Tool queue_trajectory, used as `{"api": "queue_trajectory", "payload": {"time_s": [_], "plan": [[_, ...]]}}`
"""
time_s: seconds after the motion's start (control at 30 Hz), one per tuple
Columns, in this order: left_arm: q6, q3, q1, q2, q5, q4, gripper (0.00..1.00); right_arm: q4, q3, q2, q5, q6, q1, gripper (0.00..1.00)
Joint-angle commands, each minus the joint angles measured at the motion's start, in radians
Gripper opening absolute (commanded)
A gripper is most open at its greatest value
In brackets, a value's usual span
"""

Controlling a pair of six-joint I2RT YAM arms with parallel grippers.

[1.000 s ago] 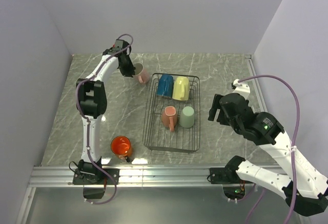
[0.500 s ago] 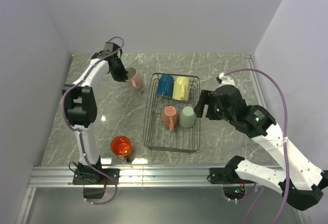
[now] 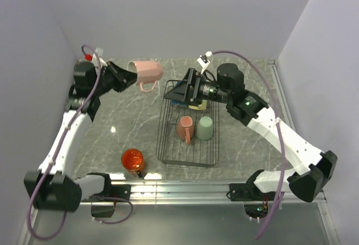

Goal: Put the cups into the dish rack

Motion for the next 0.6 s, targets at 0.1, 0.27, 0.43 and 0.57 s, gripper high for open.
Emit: {"api": "queue_trajectory", "payload": {"time_s": [0.1, 0.27, 0.43, 0.57], "plan": [[-0.29, -0.228, -0.002, -0.266, 0.111, 0.389, 0.0, 0.637, -0.13, 0.06, -0.222, 0.433, 0.035, 0.84], [-0.328, -0.271, -0.002, -0.392, 0.079, 0.36, 0.0, 0.57, -0.076, 0.108, -0.188, 0.367, 0.105, 0.83], [-0.357, -0.287, -0.003, -0.463, 0.073, 0.331, 0.0, 0.659, -0.125, 0.123, -0.141, 0.422, 0.155, 0.82], [-0.368, -0.316, -0.003, -0.535, 0.065, 0.294, 0.0, 0.774, -0.174, 0.117, -0.091, 0.479, 0.175, 0.77]]}}
